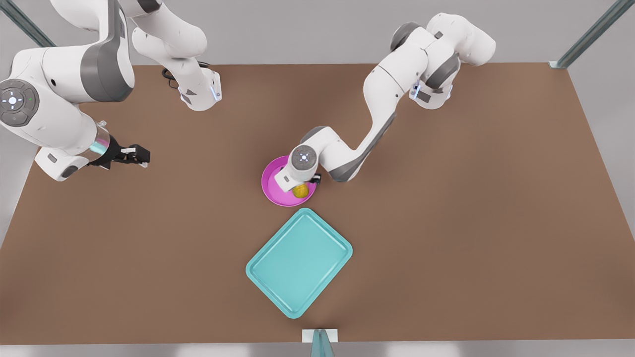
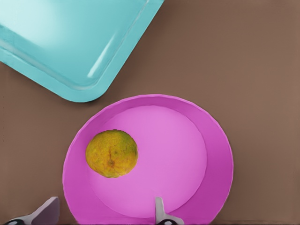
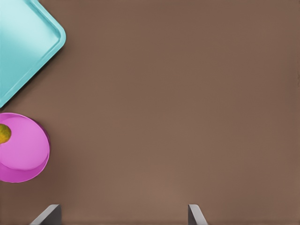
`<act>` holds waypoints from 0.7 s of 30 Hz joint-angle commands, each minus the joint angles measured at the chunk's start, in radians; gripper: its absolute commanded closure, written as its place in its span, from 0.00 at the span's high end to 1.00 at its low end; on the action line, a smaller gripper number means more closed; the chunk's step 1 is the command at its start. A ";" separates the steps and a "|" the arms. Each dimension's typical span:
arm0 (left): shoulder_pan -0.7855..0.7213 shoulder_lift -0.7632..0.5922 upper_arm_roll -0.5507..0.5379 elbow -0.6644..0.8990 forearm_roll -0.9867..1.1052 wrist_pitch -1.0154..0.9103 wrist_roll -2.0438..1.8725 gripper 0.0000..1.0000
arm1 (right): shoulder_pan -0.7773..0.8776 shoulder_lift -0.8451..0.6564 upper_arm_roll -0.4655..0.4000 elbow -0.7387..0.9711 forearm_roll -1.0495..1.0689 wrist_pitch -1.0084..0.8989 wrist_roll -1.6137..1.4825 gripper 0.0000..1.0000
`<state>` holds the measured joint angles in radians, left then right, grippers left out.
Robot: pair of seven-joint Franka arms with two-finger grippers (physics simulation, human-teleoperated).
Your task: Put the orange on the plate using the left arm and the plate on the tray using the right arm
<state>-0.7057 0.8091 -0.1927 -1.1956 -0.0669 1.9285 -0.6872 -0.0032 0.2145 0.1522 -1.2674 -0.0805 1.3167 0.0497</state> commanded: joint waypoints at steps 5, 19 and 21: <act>0.114 -0.344 0.596 0.019 0.002 -0.747 0.543 1.00 | 0.292 0.393 0.032 -0.029 0.301 0.561 0.101 1.00; 0.693 -0.571 0.084 -0.252 0.045 -0.414 0.726 1.00 | 0.117 0.240 0.053 -0.724 0.585 0.883 -0.218 1.00; 0.693 -0.574 0.084 -0.251 0.045 -0.414 0.726 1.00 | 0.123 0.235 0.098 -0.779 0.654 0.940 -0.278 1.00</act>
<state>-0.0127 0.2351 -0.1084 -1.4472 -0.0239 1.5043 -0.2281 0.1161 0.4524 0.2428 -2.0278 0.5209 2.0924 0.0109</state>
